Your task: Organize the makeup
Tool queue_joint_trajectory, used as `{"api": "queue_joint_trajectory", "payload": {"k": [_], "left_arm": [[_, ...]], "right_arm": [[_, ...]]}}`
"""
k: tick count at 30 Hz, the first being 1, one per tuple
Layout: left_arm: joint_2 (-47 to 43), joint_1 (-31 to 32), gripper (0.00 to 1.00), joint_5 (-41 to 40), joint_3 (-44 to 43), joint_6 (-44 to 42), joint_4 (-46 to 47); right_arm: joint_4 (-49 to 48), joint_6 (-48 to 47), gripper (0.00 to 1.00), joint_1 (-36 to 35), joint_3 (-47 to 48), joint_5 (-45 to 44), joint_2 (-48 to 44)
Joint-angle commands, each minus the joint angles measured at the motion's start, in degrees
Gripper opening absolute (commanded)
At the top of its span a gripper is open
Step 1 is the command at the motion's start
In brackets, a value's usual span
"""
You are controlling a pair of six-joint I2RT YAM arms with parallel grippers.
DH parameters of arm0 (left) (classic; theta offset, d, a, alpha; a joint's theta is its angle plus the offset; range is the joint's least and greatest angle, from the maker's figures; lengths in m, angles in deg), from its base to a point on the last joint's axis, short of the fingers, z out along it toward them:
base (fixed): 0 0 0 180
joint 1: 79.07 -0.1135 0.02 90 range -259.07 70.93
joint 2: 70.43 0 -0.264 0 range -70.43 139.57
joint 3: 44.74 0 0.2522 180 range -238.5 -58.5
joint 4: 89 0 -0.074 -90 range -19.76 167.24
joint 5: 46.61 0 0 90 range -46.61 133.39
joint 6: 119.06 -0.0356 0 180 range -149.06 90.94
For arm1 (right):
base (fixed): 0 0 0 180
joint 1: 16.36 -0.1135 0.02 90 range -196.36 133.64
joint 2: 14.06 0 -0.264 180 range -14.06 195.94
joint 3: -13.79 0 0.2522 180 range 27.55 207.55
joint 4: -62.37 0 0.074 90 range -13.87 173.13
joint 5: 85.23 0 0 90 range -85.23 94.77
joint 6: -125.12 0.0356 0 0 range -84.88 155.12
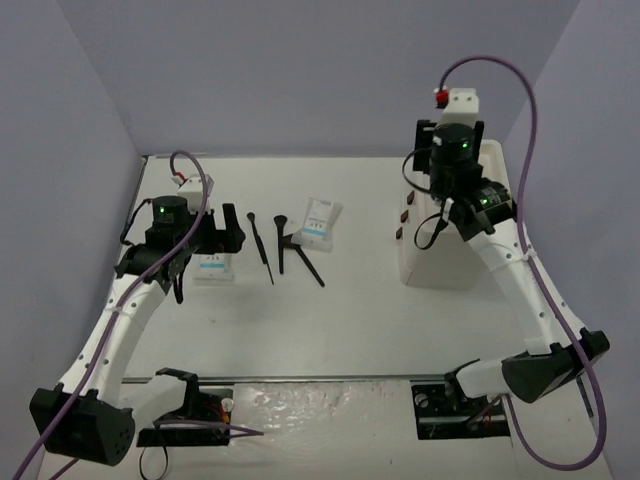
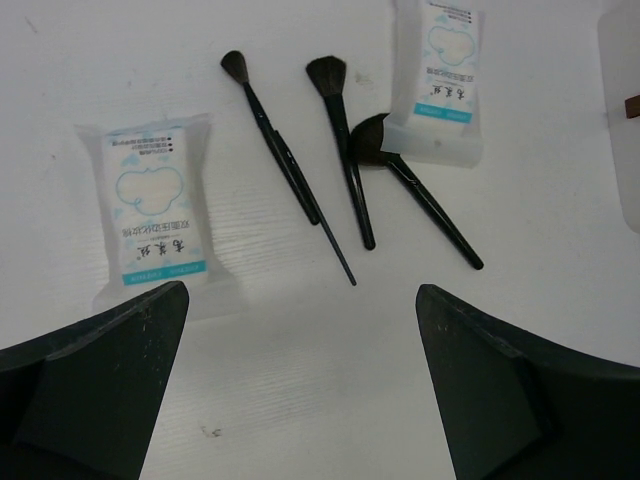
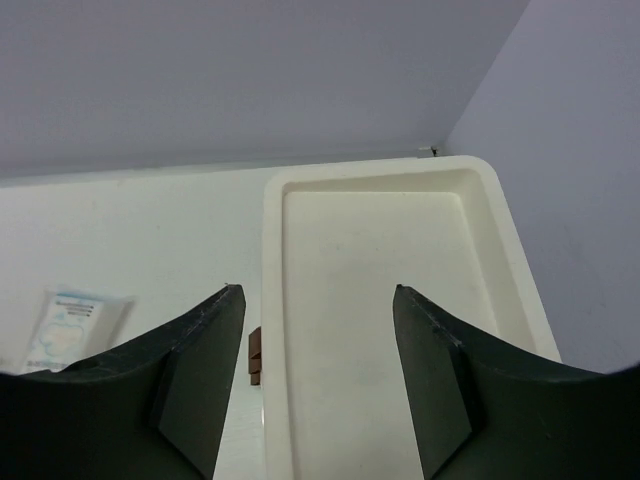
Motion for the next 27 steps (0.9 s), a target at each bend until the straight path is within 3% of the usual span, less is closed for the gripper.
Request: {"api": "queue_joint_trajectory", "payload": {"k": [1, 4, 15, 20, 27], "left_arm": [[2.2, 5.8, 0.97, 4.7, -7.0, -2.2, 5.7], [4.4, 10.3, 0.97, 3.9, -8.4, -4.6, 7.4], [13.7, 19.3, 0.97, 5.5, -10.2, -6.8, 21.2], [21.1, 22.8, 0.97, 7.1, -13.2, -10.6, 28.5], [33.6, 25.9, 0.96, 13.4, -21.2, -13.2, 38.5]], "right_arm": [[2.6, 10.0, 0.56, 7.6, -3.1, 20.6, 3.1], [2.4, 12.1, 0.56, 12.7, -3.4, 25.8, 4.9], [-0.6, 11.8, 0.52, 16.1, -1.5, 34.3, 13.9], [-1.0, 11.0, 0.41, 16.1, -2.4, 36.8, 15.0], [-1.6, 9.5, 0.16, 16.1, -4.9, 42.8, 14.3]]}}
